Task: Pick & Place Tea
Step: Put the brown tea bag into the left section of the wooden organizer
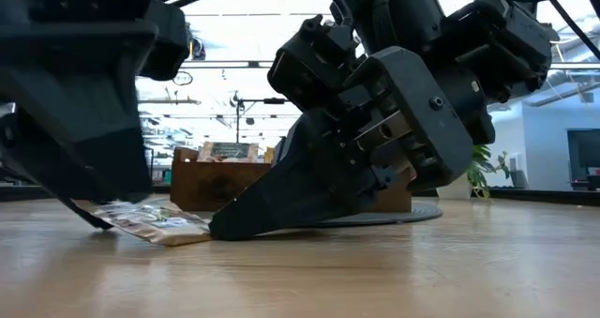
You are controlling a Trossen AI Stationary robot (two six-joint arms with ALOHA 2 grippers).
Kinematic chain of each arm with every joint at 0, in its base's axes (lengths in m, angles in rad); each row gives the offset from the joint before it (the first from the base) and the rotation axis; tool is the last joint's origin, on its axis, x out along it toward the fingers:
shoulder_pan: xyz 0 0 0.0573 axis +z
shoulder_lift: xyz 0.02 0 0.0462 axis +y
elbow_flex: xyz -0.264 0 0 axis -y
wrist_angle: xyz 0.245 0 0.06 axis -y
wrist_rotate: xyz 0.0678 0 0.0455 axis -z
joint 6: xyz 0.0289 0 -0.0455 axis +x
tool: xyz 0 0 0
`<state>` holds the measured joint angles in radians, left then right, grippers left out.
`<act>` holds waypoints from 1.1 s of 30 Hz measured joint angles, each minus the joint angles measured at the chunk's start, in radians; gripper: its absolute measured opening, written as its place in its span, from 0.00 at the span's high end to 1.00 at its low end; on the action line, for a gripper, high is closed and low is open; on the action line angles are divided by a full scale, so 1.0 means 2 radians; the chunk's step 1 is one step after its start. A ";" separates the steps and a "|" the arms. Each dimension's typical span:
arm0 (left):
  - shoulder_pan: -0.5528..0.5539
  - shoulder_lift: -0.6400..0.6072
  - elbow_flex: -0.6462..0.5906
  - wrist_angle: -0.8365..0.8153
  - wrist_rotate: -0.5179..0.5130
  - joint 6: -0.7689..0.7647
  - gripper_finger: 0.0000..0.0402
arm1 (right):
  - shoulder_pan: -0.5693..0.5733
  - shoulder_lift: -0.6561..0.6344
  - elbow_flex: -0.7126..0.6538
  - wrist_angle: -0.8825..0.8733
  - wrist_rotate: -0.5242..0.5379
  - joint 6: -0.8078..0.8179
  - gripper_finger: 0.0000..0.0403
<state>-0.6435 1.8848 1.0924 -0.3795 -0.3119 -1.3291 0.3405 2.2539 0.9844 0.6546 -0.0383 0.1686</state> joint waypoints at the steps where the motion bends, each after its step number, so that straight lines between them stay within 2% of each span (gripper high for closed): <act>1: 0.004 -0.001 0.000 0.010 0.010 0.007 0.09 | 0.000 0.000 0.000 0.000 0.000 -0.001 1.00; 7: 0.017 -0.001 0.000 0.020 0.030 0.030 0.09 | 0.000 0.000 0.000 0.002 0.001 -0.002 1.00; 11: 0.017 -0.001 0.000 0.017 0.022 0.043 0.18 | 0.000 0.000 0.000 0.001 0.002 -0.002 1.00; 14: 0.015 0.000 -0.001 0.015 0.013 0.050 0.32 | 0.001 0.000 0.000 0.002 0.002 -0.005 1.00; 23: 0.013 0.000 -0.001 0.022 0.003 0.084 0.87 | 0.001 0.001 -0.001 0.011 0.003 -0.008 1.00; 25: 0.011 0.000 -0.001 0.024 0.003 0.085 0.96 | 0.003 0.001 -0.002 0.017 0.004 -0.008 1.00; 29: 0.000 -0.005 0.009 0.018 0.003 0.098 0.96 | 0.014 -0.013 -0.003 0.019 0.004 -0.026 1.00; 33: -0.012 -0.006 0.037 -0.002 0.003 0.125 0.98 | 0.031 -0.056 -0.018 0.008 0.003 -0.034 1.00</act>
<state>-0.6670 1.8732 1.1668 -0.3834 -0.3057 -1.0798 0.4018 2.1412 0.9484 0.6703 -0.0318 0.1001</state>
